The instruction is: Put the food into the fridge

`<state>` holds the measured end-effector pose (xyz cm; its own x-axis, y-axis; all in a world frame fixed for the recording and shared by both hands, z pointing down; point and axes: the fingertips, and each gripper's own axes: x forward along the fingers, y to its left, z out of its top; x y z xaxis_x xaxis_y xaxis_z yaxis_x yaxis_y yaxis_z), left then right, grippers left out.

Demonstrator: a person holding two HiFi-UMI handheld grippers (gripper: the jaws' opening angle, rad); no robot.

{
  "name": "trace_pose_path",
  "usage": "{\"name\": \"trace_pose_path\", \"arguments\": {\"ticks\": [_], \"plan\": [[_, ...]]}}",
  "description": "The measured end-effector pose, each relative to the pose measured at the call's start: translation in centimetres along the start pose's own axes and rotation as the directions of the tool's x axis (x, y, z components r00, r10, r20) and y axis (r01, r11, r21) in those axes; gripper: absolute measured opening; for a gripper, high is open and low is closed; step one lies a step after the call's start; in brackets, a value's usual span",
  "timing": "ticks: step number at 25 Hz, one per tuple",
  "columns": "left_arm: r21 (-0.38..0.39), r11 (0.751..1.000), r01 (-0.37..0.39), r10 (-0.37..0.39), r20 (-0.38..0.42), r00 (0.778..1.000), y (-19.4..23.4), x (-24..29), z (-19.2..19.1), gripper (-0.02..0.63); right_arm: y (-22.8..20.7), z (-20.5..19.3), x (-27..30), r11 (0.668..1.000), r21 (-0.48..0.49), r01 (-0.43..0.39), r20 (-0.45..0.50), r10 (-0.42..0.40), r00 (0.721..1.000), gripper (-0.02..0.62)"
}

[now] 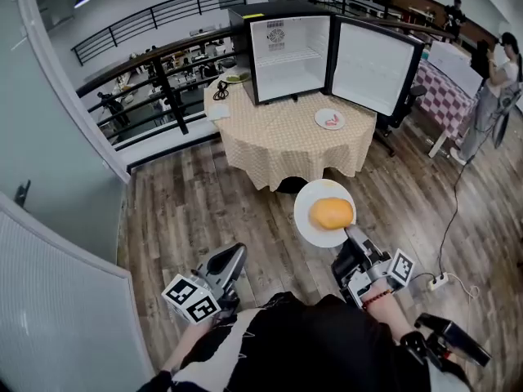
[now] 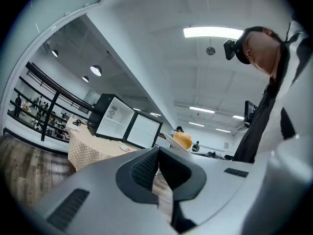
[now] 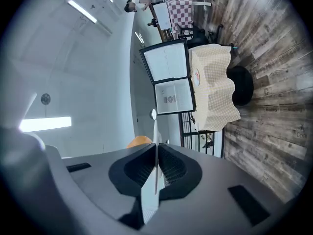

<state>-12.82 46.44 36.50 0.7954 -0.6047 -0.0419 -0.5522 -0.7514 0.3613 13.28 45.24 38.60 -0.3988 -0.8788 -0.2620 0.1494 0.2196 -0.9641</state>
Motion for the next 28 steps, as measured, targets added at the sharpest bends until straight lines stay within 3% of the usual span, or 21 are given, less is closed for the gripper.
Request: {"name": "trace_pose_path", "arguments": {"ticks": [6,15,23,28], "plan": [[0.028,0.997,0.078,-0.076,-0.072,0.995,1.6,0.0,0.1,0.014,-0.9,-2.2,2.0,0.999,-0.038,0.001,-0.007,-0.001,1.000,0.025],[0.062,0.977,0.204,-0.197,-0.107,0.975,3.0,1.2,0.9,0.014,-2.8,-3.8,3.2,0.999,-0.048,0.004,0.061,-0.001,0.998,0.024],[-0.035,0.984,0.175,-0.177,-0.046,0.983,5.2,2.9,1.8,0.014,-3.3,-2.7,5.1,1.000,-0.026,0.007,0.103,-0.005,0.995,0.023],[-0.037,0.990,0.139,-0.140,-0.029,0.990,7.8,5.6,2.7,0.014,-4.6,-0.6,8.2,1.000,-0.009,0.009,0.087,-0.008,0.996,0.023]]}}
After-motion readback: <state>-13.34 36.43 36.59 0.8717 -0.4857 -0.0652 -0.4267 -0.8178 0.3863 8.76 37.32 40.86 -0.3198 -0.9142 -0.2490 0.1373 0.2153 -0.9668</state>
